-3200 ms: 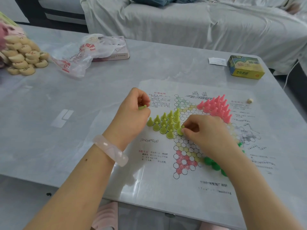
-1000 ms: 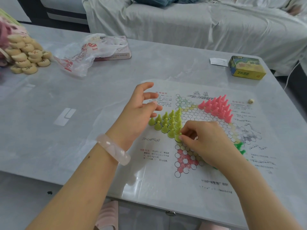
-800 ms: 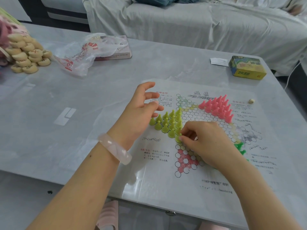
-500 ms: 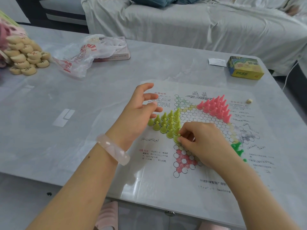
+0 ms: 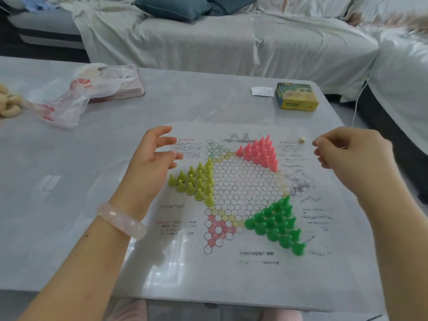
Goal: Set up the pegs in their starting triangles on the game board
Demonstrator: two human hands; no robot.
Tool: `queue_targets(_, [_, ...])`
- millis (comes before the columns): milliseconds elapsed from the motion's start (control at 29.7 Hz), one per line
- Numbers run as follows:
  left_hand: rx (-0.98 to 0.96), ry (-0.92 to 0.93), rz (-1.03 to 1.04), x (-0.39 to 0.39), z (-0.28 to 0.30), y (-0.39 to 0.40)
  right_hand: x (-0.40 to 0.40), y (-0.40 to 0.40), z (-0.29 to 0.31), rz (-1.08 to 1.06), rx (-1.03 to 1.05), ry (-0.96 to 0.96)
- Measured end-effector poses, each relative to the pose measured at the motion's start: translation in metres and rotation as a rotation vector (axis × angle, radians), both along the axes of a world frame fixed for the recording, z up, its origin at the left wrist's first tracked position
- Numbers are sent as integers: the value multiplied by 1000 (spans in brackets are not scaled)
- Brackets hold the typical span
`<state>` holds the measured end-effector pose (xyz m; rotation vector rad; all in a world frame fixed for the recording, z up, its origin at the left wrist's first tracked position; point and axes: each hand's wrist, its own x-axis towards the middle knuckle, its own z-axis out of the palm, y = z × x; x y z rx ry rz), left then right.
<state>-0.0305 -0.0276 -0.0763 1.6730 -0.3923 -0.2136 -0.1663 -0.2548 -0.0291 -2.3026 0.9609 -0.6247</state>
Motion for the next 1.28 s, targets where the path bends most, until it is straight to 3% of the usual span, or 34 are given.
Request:
queue_targets(101, [41, -59, 123, 4, -5, -4, 20, -35, -30, -82, -51, 134])
queue_targets(371, [130, -194, 218, 16, -11, -10, 62, -84, -79, 64, -183, 390])
queue_targets(539, [154, -217, 212, 19, -13, -10, 62, -75, -69, 102, -261, 187])
queue_targets(640, [154, -218, 206, 19, -13, -10, 46, -33, -45, 429, -279, 52])
queue_targets(741, [152, -224, 199, 18, -13, -11, 34, 5, -40, 783, -253, 231])
queue_targets(809, [156, -231, 192, 16, -13, -11, 34, 13, -46, 852, -306, 339])
queue_targets(1280, [176, -255, 189, 15, -11, -7, 36, 20, -56, 820, -232, 371])
